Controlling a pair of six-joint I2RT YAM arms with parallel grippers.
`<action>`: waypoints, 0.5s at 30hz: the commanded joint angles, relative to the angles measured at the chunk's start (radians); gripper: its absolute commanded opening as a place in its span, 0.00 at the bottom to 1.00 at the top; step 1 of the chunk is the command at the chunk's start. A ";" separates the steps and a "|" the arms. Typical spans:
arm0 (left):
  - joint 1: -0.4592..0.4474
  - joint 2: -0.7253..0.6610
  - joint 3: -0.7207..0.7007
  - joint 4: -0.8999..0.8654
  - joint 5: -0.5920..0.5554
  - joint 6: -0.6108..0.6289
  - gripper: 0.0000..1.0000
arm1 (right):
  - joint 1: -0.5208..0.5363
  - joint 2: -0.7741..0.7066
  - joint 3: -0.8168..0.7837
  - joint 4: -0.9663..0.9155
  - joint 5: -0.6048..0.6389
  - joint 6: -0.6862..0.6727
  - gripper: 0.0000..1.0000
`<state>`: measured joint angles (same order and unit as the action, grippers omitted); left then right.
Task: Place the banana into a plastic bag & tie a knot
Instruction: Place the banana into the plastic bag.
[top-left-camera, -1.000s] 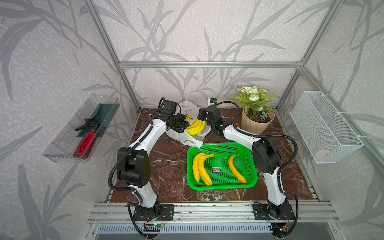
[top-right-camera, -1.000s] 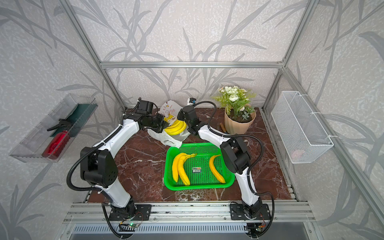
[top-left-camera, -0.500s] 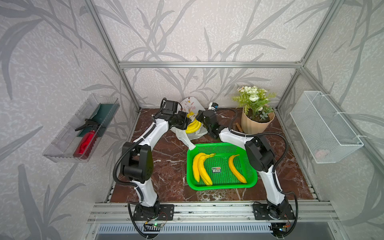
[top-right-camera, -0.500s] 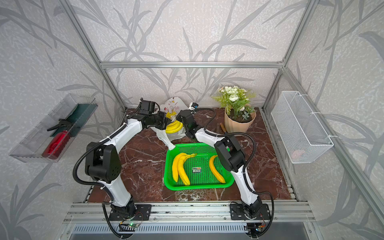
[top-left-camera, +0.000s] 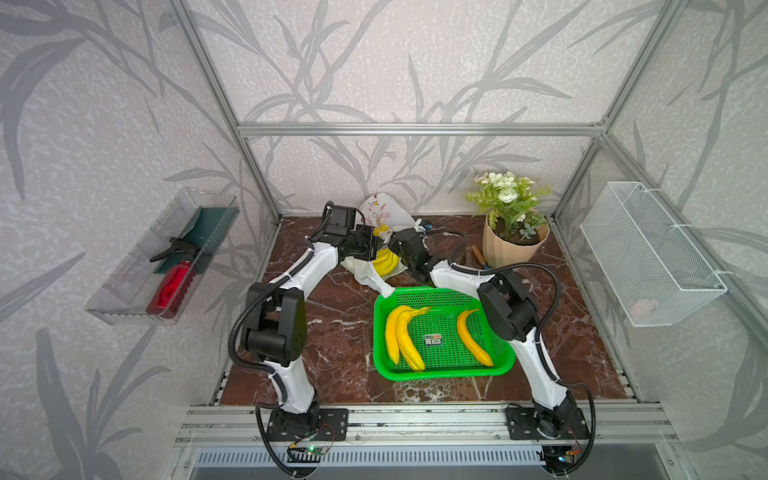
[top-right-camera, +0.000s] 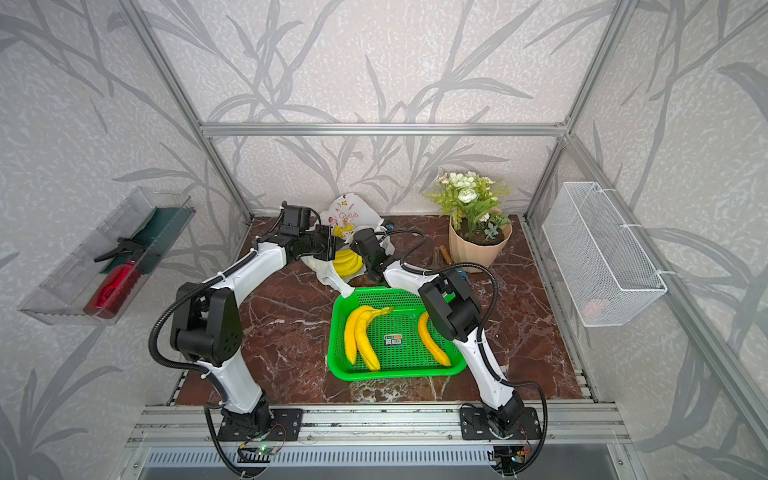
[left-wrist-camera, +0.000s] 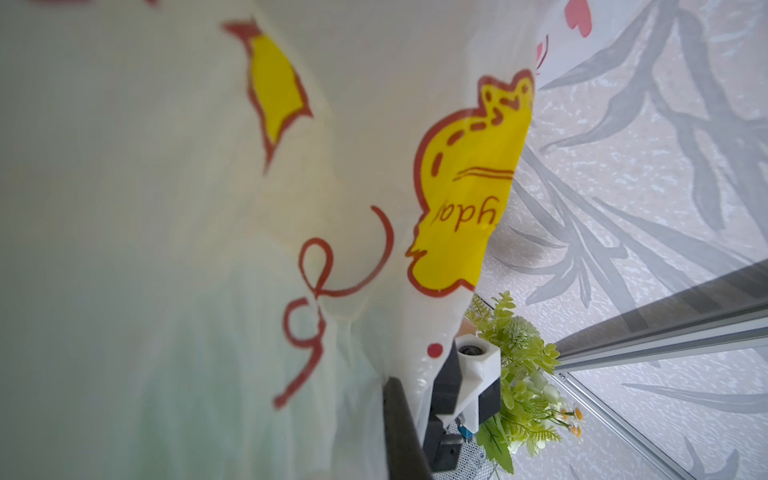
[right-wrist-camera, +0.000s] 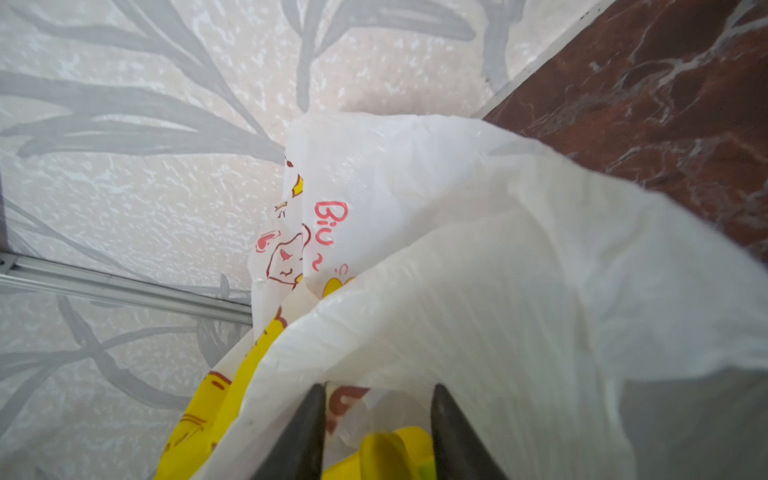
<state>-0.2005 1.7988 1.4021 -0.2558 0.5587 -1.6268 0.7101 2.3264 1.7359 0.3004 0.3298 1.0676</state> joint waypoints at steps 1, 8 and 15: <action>0.009 0.004 -0.005 0.009 0.027 -0.025 0.02 | -0.004 -0.076 -0.032 -0.037 -0.041 -0.078 0.56; 0.013 0.011 0.022 -0.056 0.016 0.048 0.02 | -0.014 -0.332 -0.203 -0.185 -0.046 -0.362 0.63; 0.012 0.016 0.049 -0.118 0.010 0.120 0.02 | -0.024 -0.351 -0.188 -0.488 -0.146 -0.645 0.61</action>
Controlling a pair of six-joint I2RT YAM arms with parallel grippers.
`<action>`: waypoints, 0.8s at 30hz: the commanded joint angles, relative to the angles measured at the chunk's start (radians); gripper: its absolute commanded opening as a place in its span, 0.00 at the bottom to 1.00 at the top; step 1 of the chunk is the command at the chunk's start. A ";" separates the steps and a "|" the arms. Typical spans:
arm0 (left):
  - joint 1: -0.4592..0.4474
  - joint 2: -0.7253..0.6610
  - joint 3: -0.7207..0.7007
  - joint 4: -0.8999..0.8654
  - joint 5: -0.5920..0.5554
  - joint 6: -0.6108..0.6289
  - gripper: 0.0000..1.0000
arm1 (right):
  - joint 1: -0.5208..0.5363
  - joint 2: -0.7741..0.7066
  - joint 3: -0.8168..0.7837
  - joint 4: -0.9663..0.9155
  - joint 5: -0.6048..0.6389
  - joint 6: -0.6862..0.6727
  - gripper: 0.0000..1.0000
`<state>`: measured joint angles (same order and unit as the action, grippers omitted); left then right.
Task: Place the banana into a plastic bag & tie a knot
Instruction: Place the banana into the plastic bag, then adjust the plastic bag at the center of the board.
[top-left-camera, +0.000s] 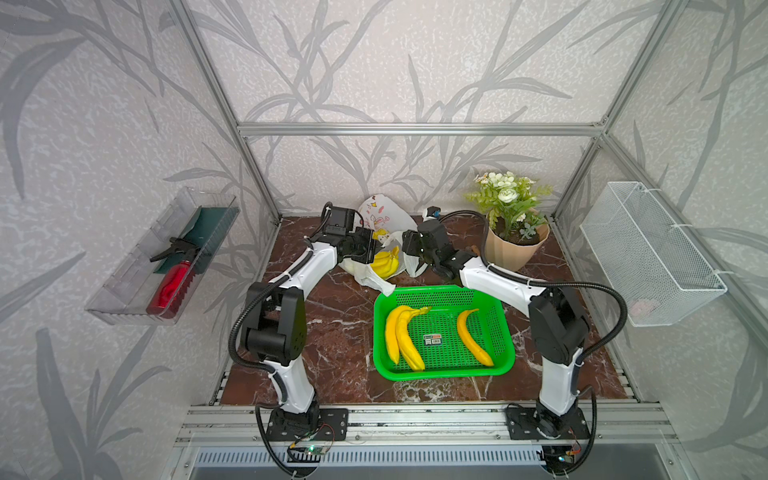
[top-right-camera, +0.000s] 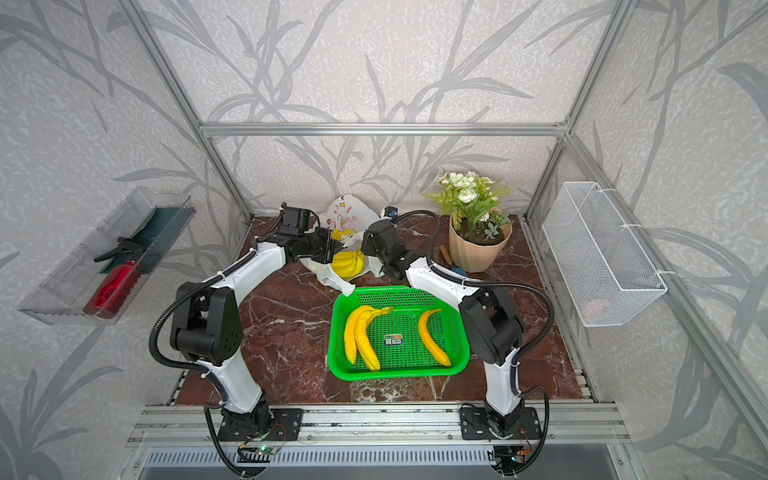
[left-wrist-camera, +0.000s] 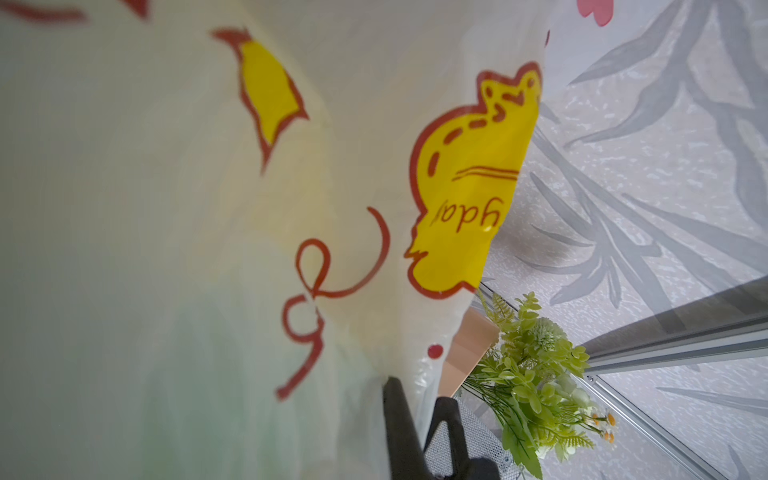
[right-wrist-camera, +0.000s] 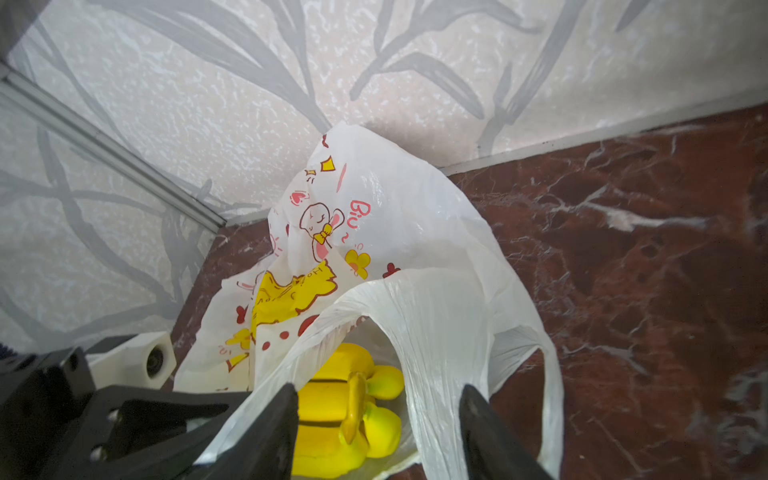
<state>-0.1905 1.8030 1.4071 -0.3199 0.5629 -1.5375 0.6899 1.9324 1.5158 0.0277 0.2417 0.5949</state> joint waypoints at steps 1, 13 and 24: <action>0.002 0.013 0.050 -0.062 0.006 0.040 0.02 | -0.002 0.063 0.070 -0.281 -0.066 -0.178 0.61; 0.002 0.019 0.079 -0.110 -0.001 0.088 0.02 | 0.037 0.237 0.266 -0.543 -0.058 -0.202 0.73; 0.002 0.021 0.087 -0.127 0.006 0.106 0.02 | 0.034 0.307 0.307 -0.560 0.017 -0.202 0.72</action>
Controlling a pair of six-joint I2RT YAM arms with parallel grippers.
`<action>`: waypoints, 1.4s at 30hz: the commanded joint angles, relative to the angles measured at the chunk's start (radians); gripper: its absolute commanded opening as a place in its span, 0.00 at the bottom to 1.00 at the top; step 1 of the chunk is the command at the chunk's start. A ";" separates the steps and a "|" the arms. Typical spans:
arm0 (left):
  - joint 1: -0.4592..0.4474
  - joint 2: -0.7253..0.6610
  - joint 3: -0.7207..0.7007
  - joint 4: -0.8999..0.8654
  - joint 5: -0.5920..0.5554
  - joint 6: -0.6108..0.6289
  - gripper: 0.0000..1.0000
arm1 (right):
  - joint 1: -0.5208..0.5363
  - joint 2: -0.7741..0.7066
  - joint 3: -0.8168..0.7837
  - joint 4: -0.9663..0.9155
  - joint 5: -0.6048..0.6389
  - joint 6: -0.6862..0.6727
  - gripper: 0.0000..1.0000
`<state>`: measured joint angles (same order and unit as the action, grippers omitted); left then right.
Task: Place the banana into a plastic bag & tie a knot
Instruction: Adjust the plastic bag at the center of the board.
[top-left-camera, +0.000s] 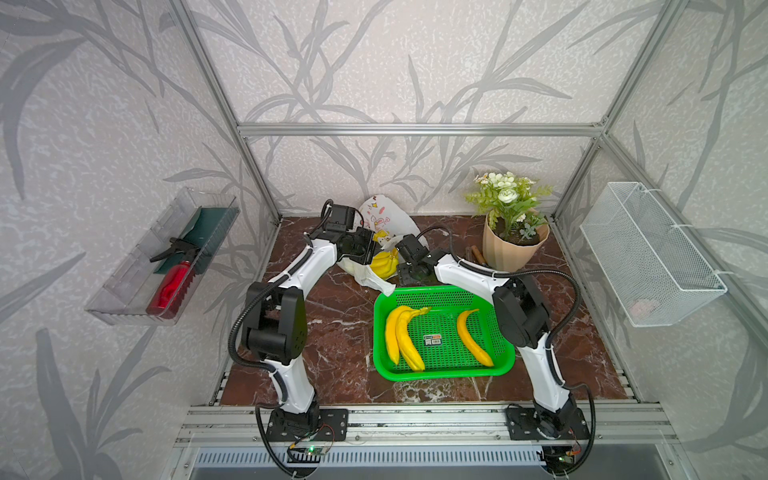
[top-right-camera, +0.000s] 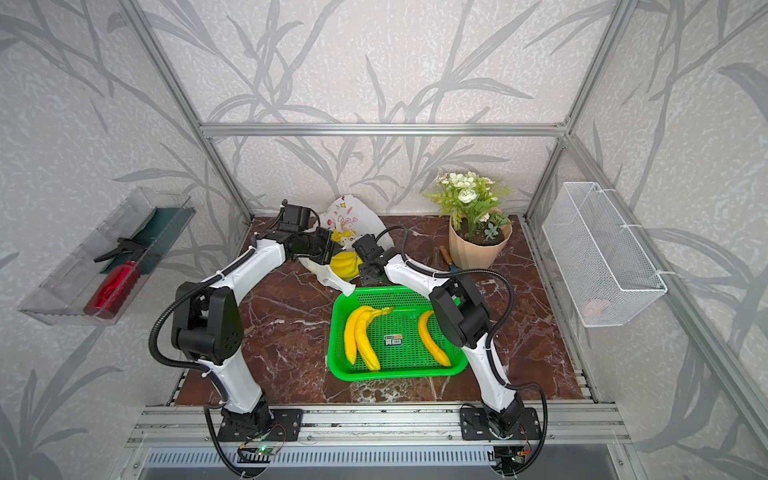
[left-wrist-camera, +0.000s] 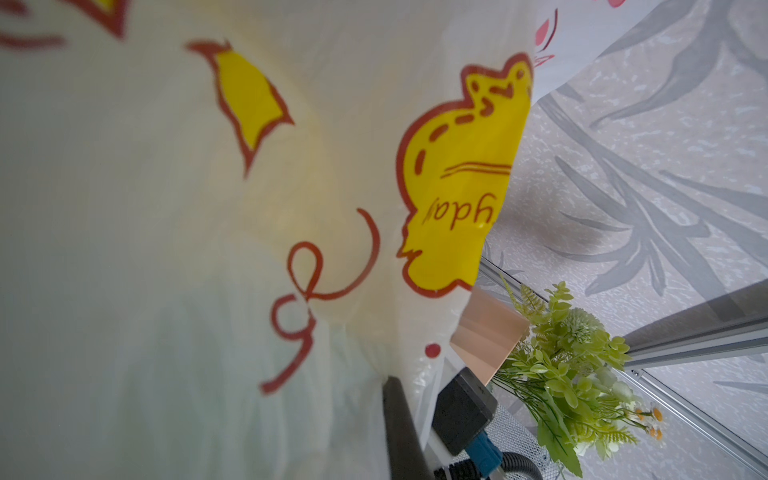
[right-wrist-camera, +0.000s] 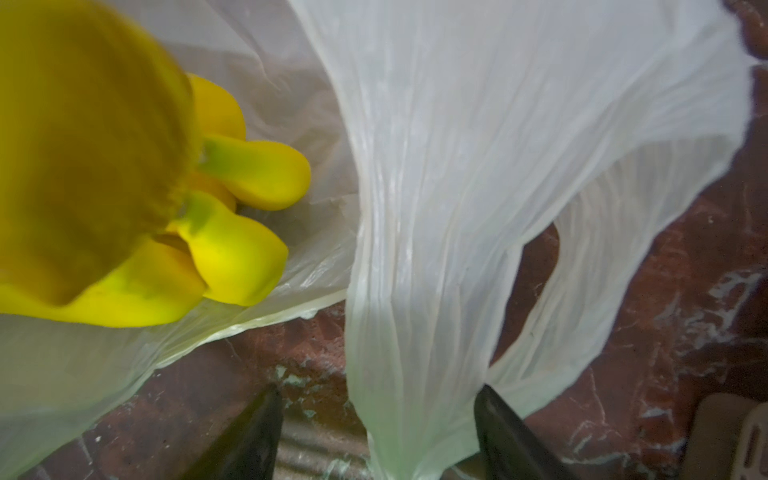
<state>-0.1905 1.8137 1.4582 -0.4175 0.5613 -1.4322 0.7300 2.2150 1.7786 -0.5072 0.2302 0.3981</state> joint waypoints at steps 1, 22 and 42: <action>0.002 0.011 0.038 -0.029 0.008 0.002 0.02 | -0.007 0.034 0.052 -0.023 0.021 -0.004 0.71; 0.003 0.019 0.095 -0.112 -0.013 0.088 0.01 | -0.025 -0.180 -0.101 0.089 0.021 -0.068 0.00; 0.031 0.162 0.691 -0.577 -0.110 0.358 0.01 | -0.113 -0.245 0.321 -0.155 -0.208 -0.074 0.00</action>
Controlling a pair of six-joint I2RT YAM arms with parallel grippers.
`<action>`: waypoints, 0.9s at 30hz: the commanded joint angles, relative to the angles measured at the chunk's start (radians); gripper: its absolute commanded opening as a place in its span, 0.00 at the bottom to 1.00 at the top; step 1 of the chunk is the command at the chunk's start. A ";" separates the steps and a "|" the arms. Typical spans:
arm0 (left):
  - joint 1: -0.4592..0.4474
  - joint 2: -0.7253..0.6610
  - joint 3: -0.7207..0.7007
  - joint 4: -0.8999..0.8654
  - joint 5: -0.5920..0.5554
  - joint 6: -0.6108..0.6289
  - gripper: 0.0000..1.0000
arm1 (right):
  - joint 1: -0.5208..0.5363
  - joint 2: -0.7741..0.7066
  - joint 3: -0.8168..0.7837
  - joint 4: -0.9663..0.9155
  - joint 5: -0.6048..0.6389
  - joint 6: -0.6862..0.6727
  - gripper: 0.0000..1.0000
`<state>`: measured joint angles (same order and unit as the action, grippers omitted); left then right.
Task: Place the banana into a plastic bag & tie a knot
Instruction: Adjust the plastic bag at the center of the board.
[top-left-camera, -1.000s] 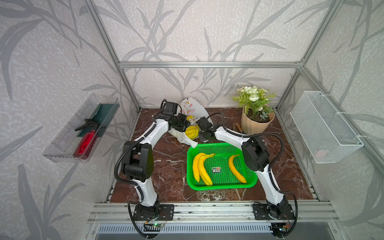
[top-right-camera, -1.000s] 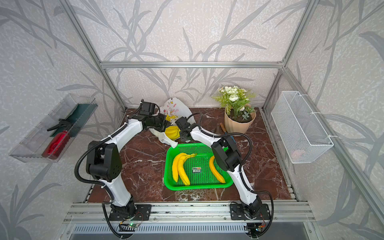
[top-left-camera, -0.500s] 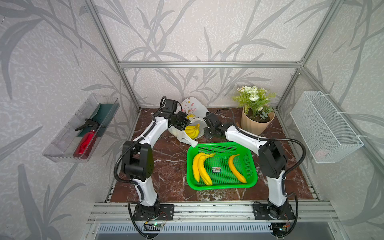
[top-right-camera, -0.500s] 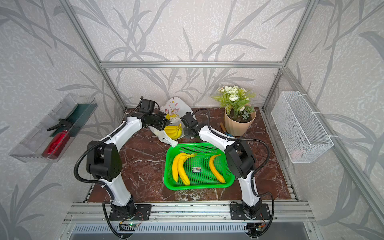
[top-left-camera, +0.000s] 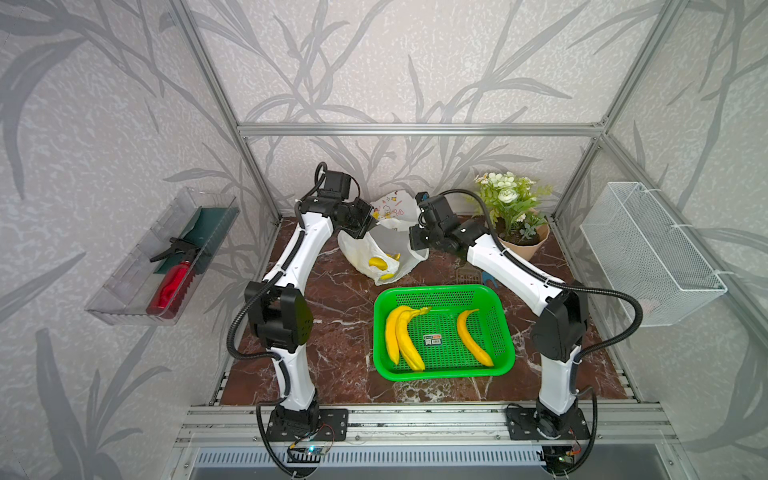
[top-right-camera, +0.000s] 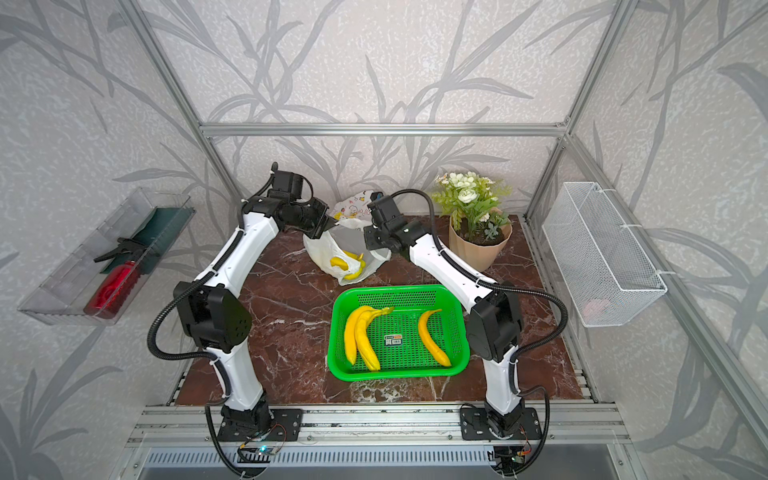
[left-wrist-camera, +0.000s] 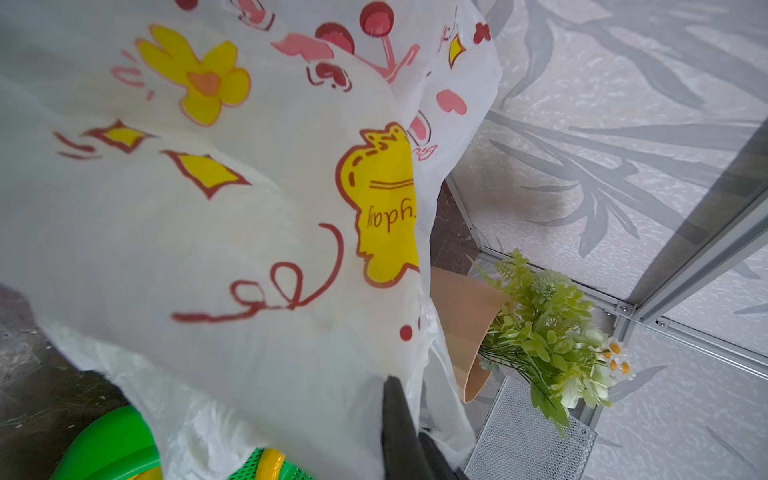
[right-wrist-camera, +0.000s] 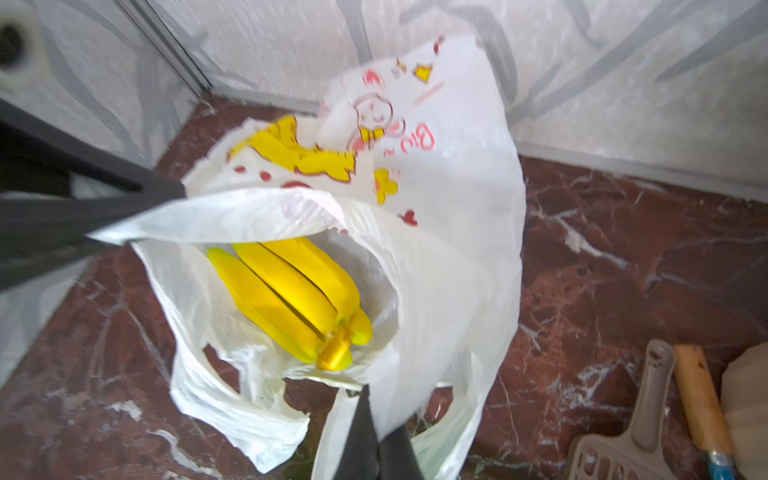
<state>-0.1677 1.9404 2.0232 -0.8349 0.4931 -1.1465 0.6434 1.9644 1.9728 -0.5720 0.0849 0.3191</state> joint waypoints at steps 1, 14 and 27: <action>0.008 0.057 0.188 -0.212 -0.054 0.088 0.01 | -0.034 0.028 0.187 -0.128 -0.079 0.005 0.00; -0.039 0.035 0.103 -0.393 -0.221 0.332 0.57 | -0.050 0.161 0.337 -0.384 -0.168 -0.003 0.00; -0.159 -0.416 -0.528 -0.277 -0.413 0.311 0.87 | -0.060 0.065 0.157 -0.307 -0.170 0.000 0.00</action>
<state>-0.3386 1.5837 1.5757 -1.1179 0.1886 -0.7921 0.5869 2.0869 2.1357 -0.9001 -0.0711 0.3214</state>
